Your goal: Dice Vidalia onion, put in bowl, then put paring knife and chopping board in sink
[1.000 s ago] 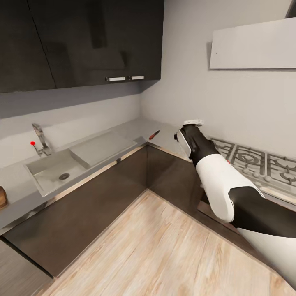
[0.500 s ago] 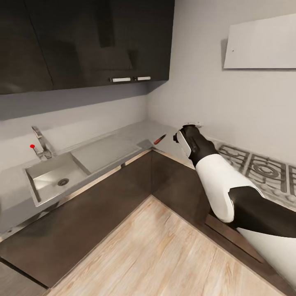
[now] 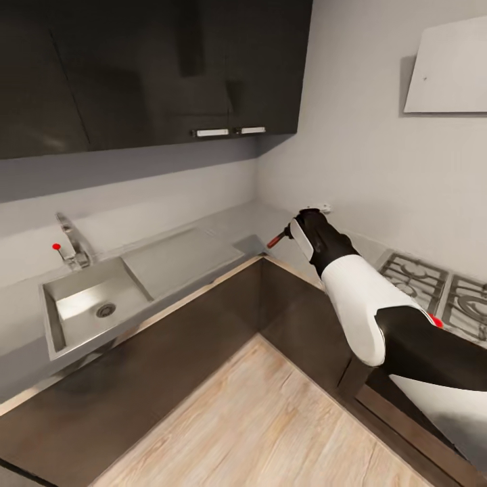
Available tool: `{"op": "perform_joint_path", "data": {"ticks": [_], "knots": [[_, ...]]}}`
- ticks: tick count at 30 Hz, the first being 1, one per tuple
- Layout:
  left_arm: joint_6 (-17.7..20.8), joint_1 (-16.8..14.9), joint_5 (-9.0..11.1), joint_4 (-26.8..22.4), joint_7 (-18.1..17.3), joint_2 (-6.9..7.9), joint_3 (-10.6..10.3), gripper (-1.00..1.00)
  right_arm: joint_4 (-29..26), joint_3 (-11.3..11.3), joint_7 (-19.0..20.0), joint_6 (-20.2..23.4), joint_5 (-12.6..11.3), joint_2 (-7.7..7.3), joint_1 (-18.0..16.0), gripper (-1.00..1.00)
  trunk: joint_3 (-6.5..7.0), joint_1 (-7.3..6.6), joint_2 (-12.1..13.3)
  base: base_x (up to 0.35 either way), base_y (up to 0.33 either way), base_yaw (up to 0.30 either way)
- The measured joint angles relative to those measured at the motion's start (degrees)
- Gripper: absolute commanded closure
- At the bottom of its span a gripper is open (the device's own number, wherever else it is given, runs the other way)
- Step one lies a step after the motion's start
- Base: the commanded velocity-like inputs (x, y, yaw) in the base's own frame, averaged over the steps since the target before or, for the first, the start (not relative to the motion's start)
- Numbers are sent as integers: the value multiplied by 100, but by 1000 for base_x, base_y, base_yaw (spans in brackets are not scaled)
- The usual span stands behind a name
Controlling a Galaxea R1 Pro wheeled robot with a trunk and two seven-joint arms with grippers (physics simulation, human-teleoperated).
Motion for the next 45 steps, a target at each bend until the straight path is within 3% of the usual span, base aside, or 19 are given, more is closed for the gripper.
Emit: {"op": "perform_joint_path", "data": {"ticks": [5,14,33,45], "knots": [[-1,0,0,1,2,0,0,-100,95,0,5,-27,-2,0,0,-100,0,0,0,297,-150,2],[0,3,-2,-2,-2,-1,3,-100,469,0,5,-569,-3,0,0,-100,0,0,0,306,-3,10],[-1,5,-1,-1,1,-1,2,-100,726,0,9,-717,-2,0,0,-100,-29,1,0,269,45,132],[-1,4,0,0,-3,0,0,-100,1084,0,2,-1220,-5,0,-1,-100,-30,0,0,215,-132,2]]}}
